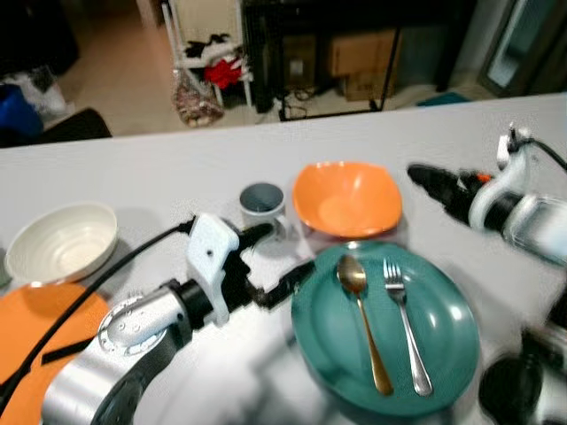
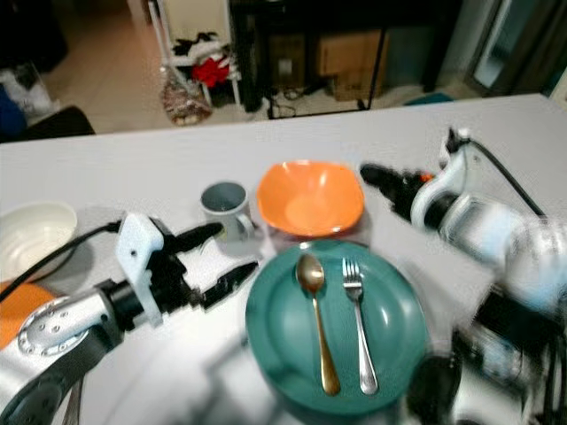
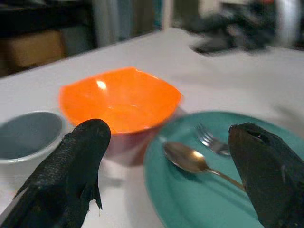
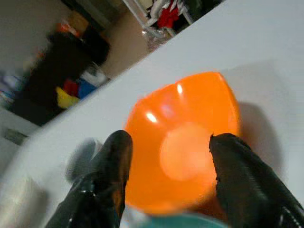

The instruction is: Setting the table

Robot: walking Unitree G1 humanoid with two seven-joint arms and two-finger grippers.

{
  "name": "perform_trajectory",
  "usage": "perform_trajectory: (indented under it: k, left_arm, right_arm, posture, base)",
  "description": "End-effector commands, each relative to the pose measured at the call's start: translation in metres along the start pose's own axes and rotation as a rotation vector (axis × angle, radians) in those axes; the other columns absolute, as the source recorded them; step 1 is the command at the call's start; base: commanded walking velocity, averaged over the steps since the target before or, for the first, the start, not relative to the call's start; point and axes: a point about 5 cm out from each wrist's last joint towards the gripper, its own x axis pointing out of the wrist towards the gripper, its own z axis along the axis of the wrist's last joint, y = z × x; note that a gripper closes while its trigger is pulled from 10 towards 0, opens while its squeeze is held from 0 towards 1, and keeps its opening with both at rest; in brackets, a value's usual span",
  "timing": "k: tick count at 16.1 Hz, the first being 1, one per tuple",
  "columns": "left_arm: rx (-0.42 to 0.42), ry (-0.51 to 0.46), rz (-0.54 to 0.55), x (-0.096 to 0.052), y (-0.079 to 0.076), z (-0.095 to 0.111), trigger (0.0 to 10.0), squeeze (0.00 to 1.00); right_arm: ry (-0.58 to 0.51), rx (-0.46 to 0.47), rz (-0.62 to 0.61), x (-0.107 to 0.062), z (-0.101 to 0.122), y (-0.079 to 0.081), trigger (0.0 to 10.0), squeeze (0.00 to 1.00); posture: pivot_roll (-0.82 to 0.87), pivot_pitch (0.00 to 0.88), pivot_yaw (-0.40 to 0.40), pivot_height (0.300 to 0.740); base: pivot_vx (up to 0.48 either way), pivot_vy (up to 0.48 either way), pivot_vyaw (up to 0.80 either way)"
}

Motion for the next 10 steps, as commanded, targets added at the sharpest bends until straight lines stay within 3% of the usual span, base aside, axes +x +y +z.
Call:
perform_trajectory:
  k: [1, 3, 4, 5, 6, 10]
  left_arm:
    - [0.026, -0.023, 0.152, -0.001, 0.015, 0.001, 10.0, 0.0]
    - [0.032, -0.047, 0.258, -0.004, 0.021, 0.002, 10.0, 0.0]
    - [0.038, -0.048, 0.274, -0.004, 0.021, 0.001, 10.0, 0.0]
    - [0.051, -0.047, 0.323, -0.007, 0.022, 0.0, 10.0, 0.0]
    - [0.056, -0.051, 0.361, -0.008, 0.023, -0.001, 10.0, 0.0]
    - [0.071, -0.054, 0.402, -0.006, 0.023, -0.003, 10.0, 0.0]
  right_arm:
    - [-0.062, -0.14, 0.046, -0.009, -0.012, 0.026, 10.0, 1.0]
    - [-0.25, -0.269, 0.022, -0.023, -0.024, 0.04, 10.0, 1.0]
    - [-0.254, -0.339, -0.027, -0.026, -0.03, 0.041, 10.0, 1.0]
    - [-0.275, -0.525, -0.138, -0.034, -0.046, 0.044, 10.0, 1.0]
    - [-0.288, -0.543, -0.154, -0.037, -0.057, 0.047, 10.0, 1.0]
    - [-0.363, -0.524, -0.104, -0.04, -0.066, 0.054, 10.0, 1.0]
  posture:
    - [0.05, 0.0, 0.087, 0.74]
    - [0.05, 0.0, 0.088, 0.74]
    - [0.05, 0.0, 0.09, 0.74]
    - [0.05, 0.0, 0.091, 0.74]
    - [0.05, 0.0, 0.087, 0.74]
    - [0.05, 0.0, 0.078, 0.74]
  base:
    - [0.0, 0.0, 0.0]
    - [0.0, 0.0, 0.0]
    - [0.0, 0.0, 0.0]
    - [0.0, 0.0, 0.0]
    - [0.0, -0.266, 0.0]
    - [0.0, -0.322, 0.0]
